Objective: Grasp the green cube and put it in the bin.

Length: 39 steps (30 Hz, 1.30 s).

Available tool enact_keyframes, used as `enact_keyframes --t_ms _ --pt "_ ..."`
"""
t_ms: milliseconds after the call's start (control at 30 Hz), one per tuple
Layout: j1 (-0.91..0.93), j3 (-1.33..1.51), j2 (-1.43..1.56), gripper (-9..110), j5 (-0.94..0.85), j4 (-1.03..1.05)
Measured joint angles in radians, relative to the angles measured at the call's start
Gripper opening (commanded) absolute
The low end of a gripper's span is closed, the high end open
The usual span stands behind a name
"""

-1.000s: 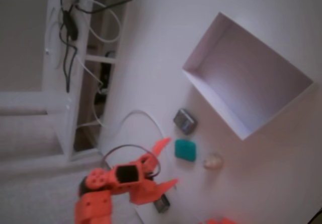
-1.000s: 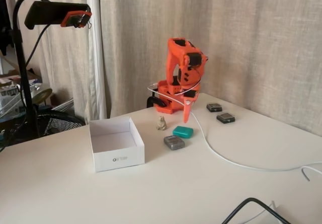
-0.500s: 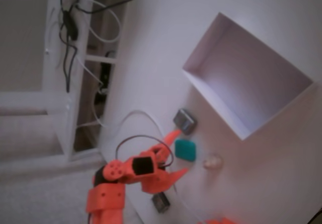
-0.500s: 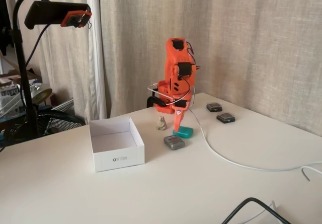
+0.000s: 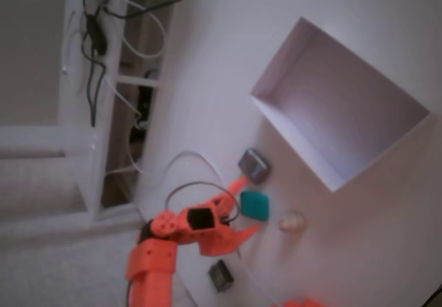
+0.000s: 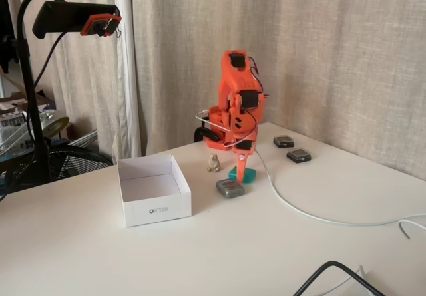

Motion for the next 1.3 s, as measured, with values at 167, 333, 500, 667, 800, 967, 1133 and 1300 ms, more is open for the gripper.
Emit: enact_keyframes --t_ms 167,333,500,667,800,967,1133,1300 --pt "-0.034 0.000 0.000 39 -0.005 0.015" --pt "-0.018 0.000 -0.035 39 -0.005 0.029" --pt "-0.002 -0.002 -0.057 35 -0.005 0.026" --pt "0.008 -0.012 -0.071 26 -0.006 0.005" --pt "0.015 -0.020 -0.080 22 -0.014 -0.005" --pt "0.015 -0.020 -0.080 9 -0.021 -0.014" --pt "0.017 -0.020 -0.080 -7 -0.035 -0.014" --pt "0.020 -0.029 -0.080 -8 -0.038 -0.012"
